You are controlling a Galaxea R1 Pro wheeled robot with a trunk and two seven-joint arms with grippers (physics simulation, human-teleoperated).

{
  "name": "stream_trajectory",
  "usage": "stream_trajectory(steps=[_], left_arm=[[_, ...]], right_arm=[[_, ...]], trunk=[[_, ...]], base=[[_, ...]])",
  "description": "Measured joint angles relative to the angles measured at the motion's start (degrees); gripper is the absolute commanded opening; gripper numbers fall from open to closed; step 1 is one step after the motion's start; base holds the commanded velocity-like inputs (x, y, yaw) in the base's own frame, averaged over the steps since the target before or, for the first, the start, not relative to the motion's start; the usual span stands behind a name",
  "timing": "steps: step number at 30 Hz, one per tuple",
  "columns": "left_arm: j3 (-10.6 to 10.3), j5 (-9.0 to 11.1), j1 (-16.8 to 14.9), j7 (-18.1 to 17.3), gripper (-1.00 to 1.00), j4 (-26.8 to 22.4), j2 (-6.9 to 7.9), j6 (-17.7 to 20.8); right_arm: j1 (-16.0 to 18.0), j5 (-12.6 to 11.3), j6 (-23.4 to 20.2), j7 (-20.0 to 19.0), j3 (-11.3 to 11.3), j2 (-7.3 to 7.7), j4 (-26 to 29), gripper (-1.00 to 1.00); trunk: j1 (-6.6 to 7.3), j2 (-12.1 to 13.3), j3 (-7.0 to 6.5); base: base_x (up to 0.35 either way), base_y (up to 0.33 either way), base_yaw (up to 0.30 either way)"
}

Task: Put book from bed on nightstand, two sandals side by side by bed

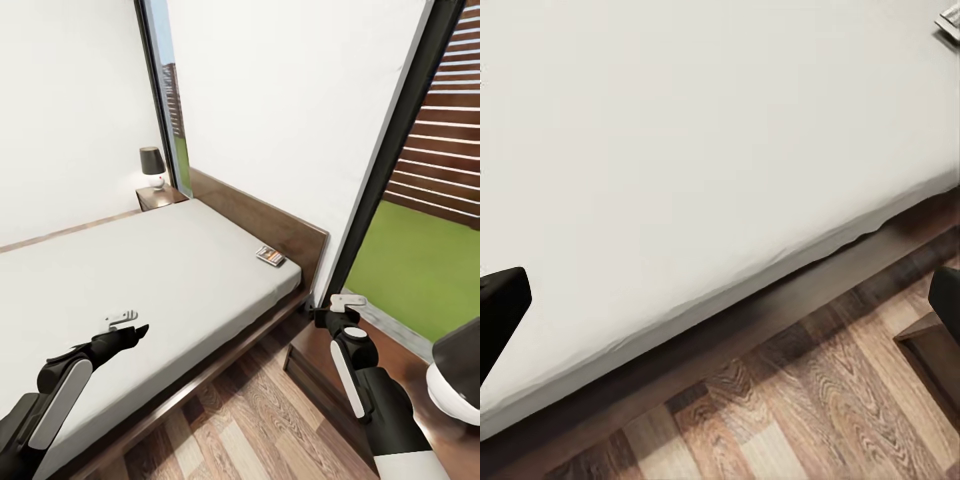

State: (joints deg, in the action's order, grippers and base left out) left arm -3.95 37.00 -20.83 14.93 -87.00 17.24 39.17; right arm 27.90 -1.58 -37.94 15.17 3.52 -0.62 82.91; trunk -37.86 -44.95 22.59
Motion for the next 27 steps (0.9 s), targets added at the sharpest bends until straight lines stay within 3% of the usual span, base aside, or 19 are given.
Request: stream_trajectory(steps=[27], left_arm=[[0.1, -0.08, 0.04, 0.06, 1.0, 0.06, -0.07, 0.0]], right_arm=[[0.0, 0.0, 0.0, 0.0, 0.0, 0.0, 0.17, 1.0]], trunk=[[5.94, 10.85, -4.86]], base=[[0.0, 0.0, 0.0]])
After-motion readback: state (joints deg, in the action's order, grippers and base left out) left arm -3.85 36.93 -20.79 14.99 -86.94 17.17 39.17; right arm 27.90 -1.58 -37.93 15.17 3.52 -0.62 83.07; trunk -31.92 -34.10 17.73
